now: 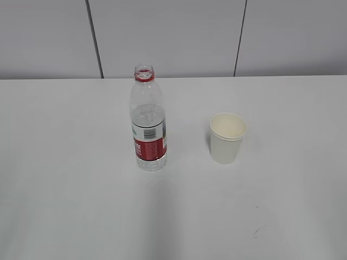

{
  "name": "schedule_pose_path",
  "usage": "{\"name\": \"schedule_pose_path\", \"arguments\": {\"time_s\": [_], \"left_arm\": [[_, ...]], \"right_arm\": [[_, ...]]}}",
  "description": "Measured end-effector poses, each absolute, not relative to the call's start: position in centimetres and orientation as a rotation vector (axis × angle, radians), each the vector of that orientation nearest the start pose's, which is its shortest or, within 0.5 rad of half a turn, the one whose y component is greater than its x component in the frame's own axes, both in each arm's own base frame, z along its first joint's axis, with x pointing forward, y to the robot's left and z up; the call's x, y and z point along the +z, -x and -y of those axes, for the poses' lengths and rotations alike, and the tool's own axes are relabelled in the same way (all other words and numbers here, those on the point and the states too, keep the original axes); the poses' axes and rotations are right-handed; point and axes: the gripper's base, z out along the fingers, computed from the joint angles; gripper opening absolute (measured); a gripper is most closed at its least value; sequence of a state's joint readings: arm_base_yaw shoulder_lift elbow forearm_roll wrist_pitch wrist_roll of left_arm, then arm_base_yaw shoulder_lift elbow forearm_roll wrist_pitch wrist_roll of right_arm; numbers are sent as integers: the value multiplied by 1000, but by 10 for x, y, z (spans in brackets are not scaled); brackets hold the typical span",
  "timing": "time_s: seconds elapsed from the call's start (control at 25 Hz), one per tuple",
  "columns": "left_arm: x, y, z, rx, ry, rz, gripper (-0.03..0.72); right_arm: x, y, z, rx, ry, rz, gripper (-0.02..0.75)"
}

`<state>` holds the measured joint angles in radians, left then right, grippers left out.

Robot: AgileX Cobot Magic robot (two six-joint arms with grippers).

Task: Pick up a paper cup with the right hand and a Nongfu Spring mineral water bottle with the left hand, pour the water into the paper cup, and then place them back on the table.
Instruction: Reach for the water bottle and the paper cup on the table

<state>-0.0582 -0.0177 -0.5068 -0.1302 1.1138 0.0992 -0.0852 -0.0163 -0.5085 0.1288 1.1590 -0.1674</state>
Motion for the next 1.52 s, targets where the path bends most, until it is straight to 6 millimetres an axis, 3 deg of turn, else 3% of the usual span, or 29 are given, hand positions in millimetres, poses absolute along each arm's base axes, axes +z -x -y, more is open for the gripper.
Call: {"name": "schedule_pose_path", "arguments": {"time_s": [1.52], "left_arm": [[275,12,10,-132,-175,-2060,439]], "right_arm": [[272,12,-14,36,105,-2106,590]]}}
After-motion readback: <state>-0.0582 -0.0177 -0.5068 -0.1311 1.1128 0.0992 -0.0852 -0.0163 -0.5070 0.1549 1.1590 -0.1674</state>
